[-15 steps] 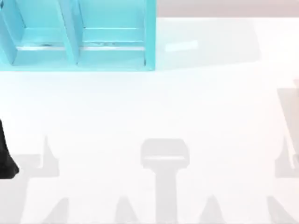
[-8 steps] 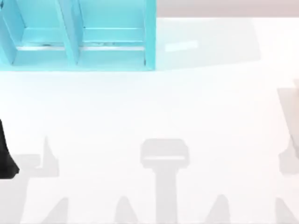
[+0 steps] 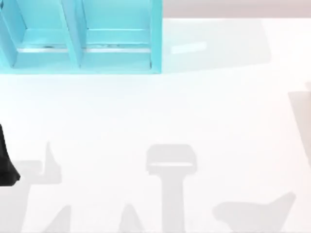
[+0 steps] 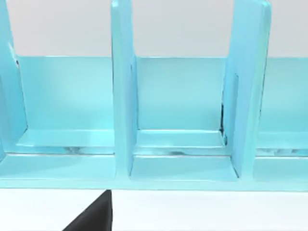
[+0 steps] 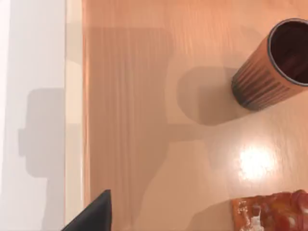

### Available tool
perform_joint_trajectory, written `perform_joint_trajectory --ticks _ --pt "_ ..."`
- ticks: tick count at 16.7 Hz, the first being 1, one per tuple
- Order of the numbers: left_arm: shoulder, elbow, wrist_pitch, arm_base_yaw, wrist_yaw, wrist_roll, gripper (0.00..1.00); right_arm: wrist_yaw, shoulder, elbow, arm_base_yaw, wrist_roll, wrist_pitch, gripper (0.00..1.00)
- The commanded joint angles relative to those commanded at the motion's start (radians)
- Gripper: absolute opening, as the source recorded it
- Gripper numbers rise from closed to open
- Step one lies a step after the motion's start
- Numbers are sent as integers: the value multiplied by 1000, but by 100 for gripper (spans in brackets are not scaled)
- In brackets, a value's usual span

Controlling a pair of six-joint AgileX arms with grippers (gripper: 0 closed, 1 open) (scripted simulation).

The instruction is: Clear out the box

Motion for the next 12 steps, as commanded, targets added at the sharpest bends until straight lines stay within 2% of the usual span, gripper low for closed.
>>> perform_joint_trajectory --ticks 7,12 --pt "0 0 0 0 0 0 100 -1 558 428 -176 -177 -406 100" --pt "0 0 0 0 0 0 100 -2 739 584 -237 -238 -538 100"
